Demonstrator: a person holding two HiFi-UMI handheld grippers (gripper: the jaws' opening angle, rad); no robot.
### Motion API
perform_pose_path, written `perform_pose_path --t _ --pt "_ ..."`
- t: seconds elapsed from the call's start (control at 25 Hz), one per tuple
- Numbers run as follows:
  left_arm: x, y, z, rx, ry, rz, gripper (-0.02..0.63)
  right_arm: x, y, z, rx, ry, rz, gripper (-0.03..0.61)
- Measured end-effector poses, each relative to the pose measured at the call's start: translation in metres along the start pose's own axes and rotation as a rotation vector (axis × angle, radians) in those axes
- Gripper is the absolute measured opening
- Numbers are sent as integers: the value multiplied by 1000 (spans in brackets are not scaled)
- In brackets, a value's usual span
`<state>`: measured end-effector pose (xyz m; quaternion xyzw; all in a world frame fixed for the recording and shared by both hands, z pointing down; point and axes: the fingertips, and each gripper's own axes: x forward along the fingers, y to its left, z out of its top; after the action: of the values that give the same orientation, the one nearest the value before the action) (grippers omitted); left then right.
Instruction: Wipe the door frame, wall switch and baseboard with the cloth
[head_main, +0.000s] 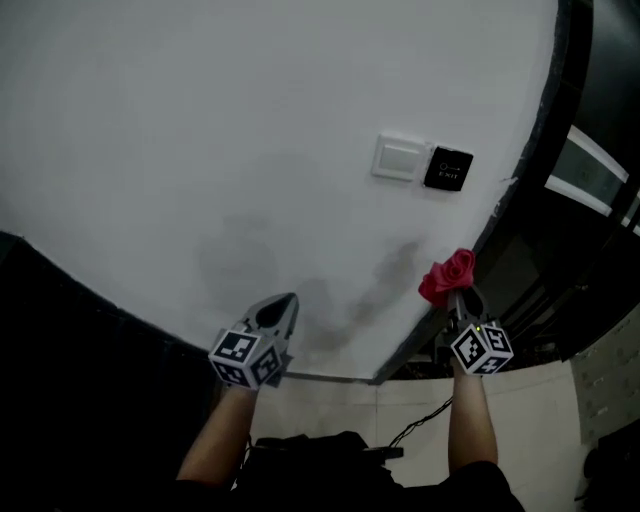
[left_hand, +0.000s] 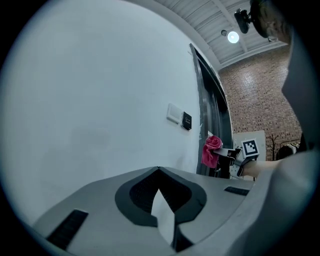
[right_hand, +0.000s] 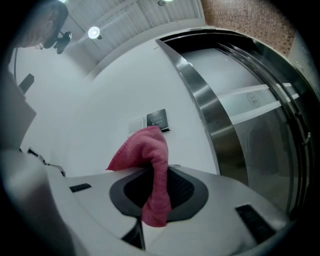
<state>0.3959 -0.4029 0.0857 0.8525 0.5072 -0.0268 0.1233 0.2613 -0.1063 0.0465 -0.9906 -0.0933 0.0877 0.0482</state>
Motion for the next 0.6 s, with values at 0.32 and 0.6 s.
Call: perform_pose_path --t 0.32,0.6 --pt "-14 4 1 0 -4 15 -8 13 24 -2 7 5 56 60" --pt "-37 5 9 57 -11 23 -7 17 60 5 1 -26 128 60"
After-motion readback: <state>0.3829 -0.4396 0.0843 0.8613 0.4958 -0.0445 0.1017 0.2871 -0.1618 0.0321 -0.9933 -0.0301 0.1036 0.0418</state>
